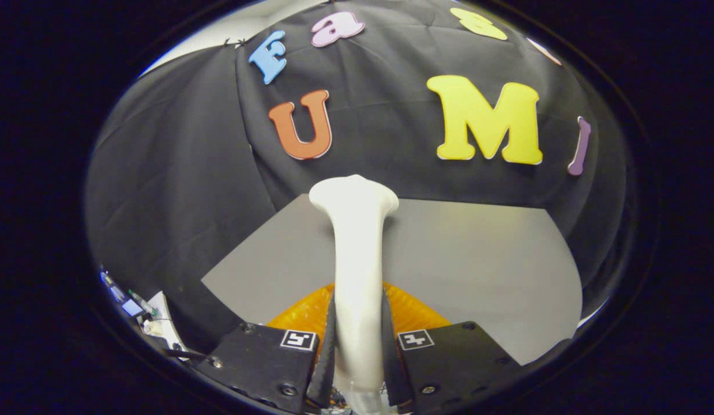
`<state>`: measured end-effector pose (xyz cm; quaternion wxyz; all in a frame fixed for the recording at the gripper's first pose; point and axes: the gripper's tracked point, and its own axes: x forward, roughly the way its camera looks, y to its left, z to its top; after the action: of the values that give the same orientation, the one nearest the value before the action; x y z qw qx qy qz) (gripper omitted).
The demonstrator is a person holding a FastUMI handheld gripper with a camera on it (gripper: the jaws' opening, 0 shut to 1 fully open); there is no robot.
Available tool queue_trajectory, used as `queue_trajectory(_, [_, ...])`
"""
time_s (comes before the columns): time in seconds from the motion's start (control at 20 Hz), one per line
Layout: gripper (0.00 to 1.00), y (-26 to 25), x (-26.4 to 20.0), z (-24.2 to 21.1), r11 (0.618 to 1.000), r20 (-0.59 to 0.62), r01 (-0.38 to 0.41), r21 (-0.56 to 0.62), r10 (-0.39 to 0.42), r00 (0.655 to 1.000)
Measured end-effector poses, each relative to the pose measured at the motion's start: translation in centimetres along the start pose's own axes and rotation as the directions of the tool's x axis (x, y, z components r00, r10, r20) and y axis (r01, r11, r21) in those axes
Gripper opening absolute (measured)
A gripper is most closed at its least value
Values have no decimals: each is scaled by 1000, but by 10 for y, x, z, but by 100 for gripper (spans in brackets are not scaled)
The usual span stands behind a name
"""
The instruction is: Iron the clothes twice with a garment steamer, once on the left side and once on the right side.
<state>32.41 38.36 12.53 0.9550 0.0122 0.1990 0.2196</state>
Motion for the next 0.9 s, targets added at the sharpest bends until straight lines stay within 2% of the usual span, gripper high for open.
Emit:
queue_trajectory(0.2, [38,-24,-68,15,1000,88,9,8,-9,996])
queue_trajectory(0.45, [38,-74,-171,28,997,211,72,28,-76,975])
queue_trajectory(0.7, [38,-135,-273,33,977,326,195,81,-211,922])
queue_trajectory(0.9, [38,-187,-339,28,936,374,316,158,-353,858])
